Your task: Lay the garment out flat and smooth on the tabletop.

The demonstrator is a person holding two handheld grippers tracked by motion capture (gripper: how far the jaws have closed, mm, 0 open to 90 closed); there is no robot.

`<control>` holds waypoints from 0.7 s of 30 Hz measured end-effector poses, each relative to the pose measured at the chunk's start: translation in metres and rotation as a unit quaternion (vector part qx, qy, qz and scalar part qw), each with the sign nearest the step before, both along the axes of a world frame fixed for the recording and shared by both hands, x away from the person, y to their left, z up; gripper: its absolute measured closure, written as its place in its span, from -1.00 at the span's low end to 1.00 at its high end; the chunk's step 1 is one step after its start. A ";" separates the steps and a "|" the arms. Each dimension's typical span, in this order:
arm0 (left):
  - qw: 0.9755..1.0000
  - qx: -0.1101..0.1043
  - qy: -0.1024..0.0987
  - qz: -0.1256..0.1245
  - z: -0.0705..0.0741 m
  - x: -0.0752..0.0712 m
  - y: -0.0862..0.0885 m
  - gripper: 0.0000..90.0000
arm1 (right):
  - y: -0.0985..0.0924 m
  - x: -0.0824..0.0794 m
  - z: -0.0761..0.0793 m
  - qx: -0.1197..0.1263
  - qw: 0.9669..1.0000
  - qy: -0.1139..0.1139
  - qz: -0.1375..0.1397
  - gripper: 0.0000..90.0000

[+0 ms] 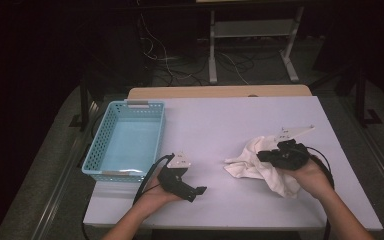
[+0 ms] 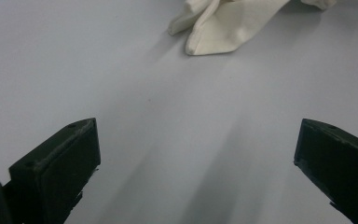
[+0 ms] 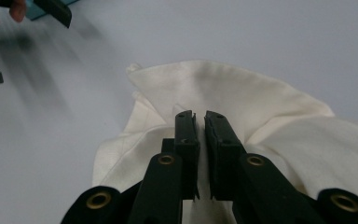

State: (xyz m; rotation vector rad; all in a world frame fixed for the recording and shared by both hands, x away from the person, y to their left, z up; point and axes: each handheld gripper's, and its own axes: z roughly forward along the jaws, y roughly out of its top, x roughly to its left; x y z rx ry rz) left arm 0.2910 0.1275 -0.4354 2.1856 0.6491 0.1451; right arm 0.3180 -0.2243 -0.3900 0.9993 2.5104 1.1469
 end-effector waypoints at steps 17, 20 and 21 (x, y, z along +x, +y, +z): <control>1.000 0.000 -0.001 0.000 0.000 0.000 0.001 -1.00 | 0.023 0.039 0.013 0.031 0.998 -0.031 -0.034 0.84; 1.000 0.000 -0.001 0.000 0.000 0.000 0.001 -1.00 | 0.026 0.046 0.015 0.034 0.998 -0.034 -0.042 0.84; 1.000 0.000 -0.001 0.000 0.000 0.000 0.001 -1.00 | 0.026 0.048 0.015 0.034 0.998 -0.034 -0.045 0.84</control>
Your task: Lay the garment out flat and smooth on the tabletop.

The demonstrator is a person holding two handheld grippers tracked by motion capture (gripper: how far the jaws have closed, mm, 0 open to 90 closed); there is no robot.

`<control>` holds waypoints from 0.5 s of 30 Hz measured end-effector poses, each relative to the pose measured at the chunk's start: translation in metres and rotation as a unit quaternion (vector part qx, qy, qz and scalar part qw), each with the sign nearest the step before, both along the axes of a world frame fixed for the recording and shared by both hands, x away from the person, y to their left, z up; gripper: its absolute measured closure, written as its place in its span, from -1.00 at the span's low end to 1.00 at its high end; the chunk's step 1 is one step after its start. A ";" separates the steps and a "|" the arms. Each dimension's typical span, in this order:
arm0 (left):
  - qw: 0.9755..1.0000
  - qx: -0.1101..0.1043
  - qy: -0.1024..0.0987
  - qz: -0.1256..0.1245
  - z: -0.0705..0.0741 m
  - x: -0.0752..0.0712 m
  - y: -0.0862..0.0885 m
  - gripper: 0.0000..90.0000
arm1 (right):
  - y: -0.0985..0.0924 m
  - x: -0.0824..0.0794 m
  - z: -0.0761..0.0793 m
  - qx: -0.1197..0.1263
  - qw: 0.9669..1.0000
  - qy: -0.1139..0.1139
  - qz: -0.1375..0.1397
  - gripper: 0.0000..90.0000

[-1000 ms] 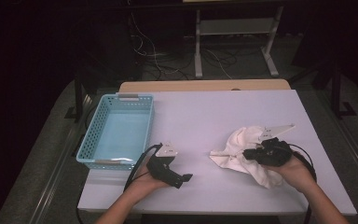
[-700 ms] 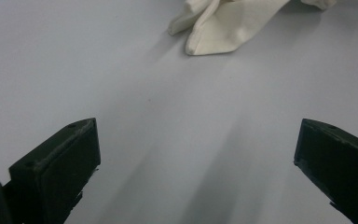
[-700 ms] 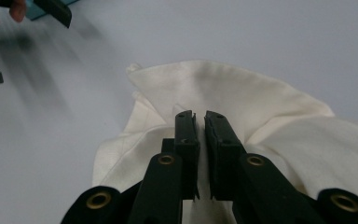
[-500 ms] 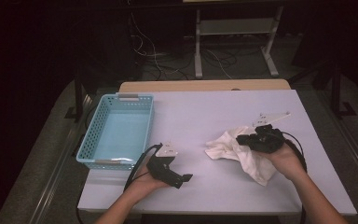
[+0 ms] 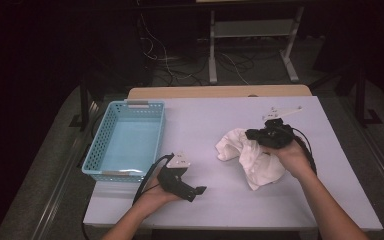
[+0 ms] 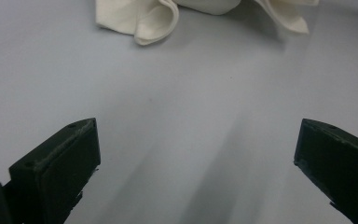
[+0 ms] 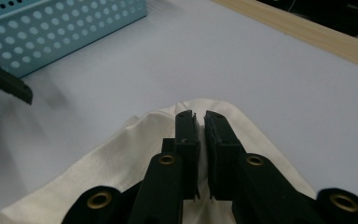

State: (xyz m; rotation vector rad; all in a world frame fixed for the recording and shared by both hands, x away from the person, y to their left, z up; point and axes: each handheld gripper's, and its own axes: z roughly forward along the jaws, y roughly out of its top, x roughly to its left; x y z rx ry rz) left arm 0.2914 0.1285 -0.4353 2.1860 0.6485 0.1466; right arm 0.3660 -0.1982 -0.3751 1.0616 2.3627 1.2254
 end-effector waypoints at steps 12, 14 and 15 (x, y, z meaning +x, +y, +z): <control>1.000 0.002 0.001 -0.003 0.000 0.000 -0.001 -1.00 | -0.002 0.036 -0.004 0.012 0.999 0.006 -0.047 0.84; 1.000 0.002 0.002 -0.003 0.000 0.000 -0.001 -1.00 | 0.000 0.039 -0.006 0.013 0.999 0.012 -0.046 0.84; 1.000 0.002 0.002 -0.003 0.000 0.000 -0.001 -1.00 | 0.001 0.041 -0.008 0.011 0.999 0.014 -0.045 0.84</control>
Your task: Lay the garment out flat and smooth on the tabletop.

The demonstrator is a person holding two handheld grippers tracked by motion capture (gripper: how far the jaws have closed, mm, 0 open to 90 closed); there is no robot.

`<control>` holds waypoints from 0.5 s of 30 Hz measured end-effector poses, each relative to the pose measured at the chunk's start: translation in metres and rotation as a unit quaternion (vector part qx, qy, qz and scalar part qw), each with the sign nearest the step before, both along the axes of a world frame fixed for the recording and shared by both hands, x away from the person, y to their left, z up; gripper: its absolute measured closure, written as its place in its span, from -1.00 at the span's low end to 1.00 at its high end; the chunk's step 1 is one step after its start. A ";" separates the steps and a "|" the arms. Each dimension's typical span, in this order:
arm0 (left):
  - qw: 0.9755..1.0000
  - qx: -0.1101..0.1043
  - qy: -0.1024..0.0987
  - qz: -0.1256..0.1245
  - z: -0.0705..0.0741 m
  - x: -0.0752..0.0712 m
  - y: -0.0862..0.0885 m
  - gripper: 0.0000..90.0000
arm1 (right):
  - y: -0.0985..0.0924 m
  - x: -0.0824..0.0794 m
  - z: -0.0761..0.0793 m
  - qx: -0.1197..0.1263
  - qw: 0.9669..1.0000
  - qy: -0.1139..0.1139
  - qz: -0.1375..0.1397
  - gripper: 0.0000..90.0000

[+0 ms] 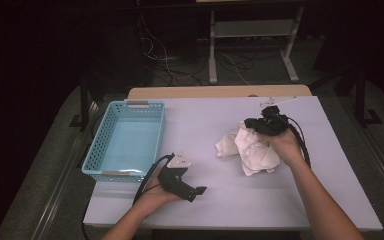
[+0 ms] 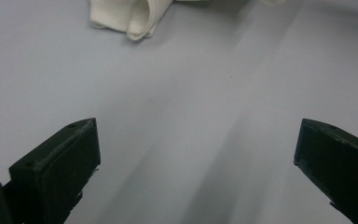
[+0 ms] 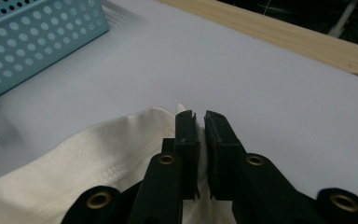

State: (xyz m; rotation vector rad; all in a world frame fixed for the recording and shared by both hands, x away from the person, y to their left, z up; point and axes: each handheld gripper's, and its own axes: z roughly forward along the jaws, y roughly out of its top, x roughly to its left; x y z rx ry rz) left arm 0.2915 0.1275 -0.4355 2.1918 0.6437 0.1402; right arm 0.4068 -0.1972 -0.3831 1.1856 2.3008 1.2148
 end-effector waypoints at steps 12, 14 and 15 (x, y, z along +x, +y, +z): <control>1.000 -0.001 -0.001 0.000 0.000 0.000 0.000 -1.00 | 0.007 -0.003 -0.018 -0.004 0.999 0.031 0.022 0.42; 1.000 -0.001 0.000 0.000 0.000 0.000 0.001 -1.00 | 0.004 -0.008 -0.015 0.001 0.999 0.033 0.028 0.28; 1.000 -0.001 0.000 0.001 -0.001 0.000 0.000 -1.00 | 0.002 -0.010 -0.013 0.003 0.999 0.033 0.031 0.22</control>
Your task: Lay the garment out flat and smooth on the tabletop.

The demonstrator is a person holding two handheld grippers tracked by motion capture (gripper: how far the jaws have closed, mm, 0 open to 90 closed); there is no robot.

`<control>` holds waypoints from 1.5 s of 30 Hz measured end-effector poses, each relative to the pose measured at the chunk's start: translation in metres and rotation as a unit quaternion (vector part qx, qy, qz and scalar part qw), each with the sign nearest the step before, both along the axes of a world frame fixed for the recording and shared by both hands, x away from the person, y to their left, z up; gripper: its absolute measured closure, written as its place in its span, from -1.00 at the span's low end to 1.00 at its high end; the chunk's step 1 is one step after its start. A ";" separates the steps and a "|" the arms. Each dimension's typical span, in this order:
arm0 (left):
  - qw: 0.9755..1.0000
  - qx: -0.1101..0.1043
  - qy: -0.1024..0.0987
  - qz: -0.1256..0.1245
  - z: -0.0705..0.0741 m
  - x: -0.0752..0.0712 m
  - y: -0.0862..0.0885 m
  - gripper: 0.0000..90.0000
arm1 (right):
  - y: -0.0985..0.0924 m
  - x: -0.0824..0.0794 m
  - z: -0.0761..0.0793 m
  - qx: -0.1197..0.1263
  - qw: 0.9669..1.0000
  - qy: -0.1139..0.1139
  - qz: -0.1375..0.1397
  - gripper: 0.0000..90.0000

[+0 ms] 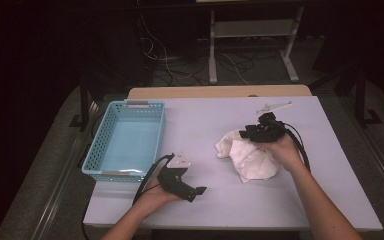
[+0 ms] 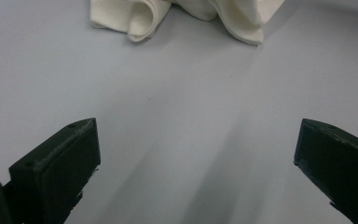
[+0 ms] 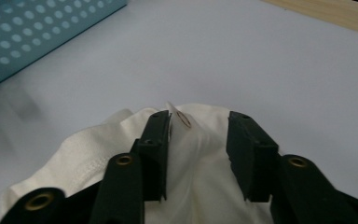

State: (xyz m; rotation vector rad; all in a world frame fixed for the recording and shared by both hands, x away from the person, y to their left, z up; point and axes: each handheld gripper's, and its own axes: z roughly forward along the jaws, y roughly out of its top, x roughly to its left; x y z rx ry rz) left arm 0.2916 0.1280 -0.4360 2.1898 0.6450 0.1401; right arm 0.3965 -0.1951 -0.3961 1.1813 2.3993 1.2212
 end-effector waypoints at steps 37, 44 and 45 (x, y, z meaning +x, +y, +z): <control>1.000 0.003 -0.004 -0.003 0.001 -0.001 -0.002 -1.00 | -0.015 -0.102 -0.037 -0.046 0.993 0.054 0.095 0.01; 1.000 0.003 -0.004 -0.005 0.000 -0.001 -0.002 -1.00 | -0.007 -0.103 -0.048 -0.093 0.990 0.046 0.092 0.20; 1.000 0.003 -0.003 -0.005 0.000 -0.001 -0.002 -1.00 | -0.007 -0.103 -0.048 -0.098 0.990 0.042 0.090 0.29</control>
